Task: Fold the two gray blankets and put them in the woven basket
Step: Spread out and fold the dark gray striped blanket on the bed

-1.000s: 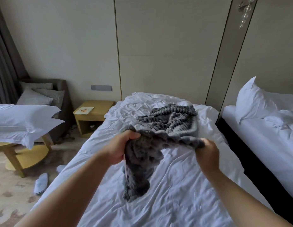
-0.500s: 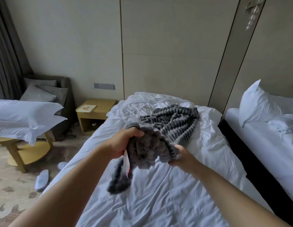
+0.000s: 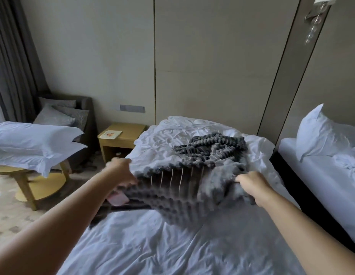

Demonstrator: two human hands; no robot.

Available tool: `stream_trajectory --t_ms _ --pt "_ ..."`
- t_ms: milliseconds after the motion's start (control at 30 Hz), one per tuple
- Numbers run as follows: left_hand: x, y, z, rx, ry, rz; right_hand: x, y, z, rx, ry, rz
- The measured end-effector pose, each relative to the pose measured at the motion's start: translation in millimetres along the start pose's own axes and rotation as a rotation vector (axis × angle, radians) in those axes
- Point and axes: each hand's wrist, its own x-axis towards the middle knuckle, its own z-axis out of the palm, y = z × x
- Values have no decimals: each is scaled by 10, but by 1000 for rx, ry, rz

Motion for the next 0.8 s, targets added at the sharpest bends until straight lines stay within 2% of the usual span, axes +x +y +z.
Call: stream_trajectory --t_ms 100,167,233,300,367,467,533,600,667,733,767,800 --pt "-415 660 241 -214 -205 559 -405 -402 295 -139 -220 -270" --pt "-635 1044 390 -204 -117 741 -657 -602 455 -224 -292 -445" --pt "-691 1183 367 -260 64 730 -737 -663 448 -250 -231 -528" --pt "-656 1120 304 -298 130 644 -670 -574 349 -185 -233 -526" --pt "-650 1016 235 -362 37 638 -538 -405 318 -225 -226 -496" --pt "-776 951 155 -422 -109 693 -378 -120 497 -235 -112 -564" --pt "-851 896 85 -568 -187 703 -266 76 625 -187 -34 -561" --pt "-878 792 -24 -715 -244 712 -153 211 667 -69 -40 -471" --pt "-862 651 -137 -831 -283 690 -103 234 626 175 -91 -384" --pt "-705 487 -208 -862 -131 528 -117 127 511 318 -49 -346" --pt "-581 390 -228 -767 34 400 -143 22 444 304 -26 -363" --pt "-466 301 -234 -573 181 253 -192 -112 391 252 -16 -403"
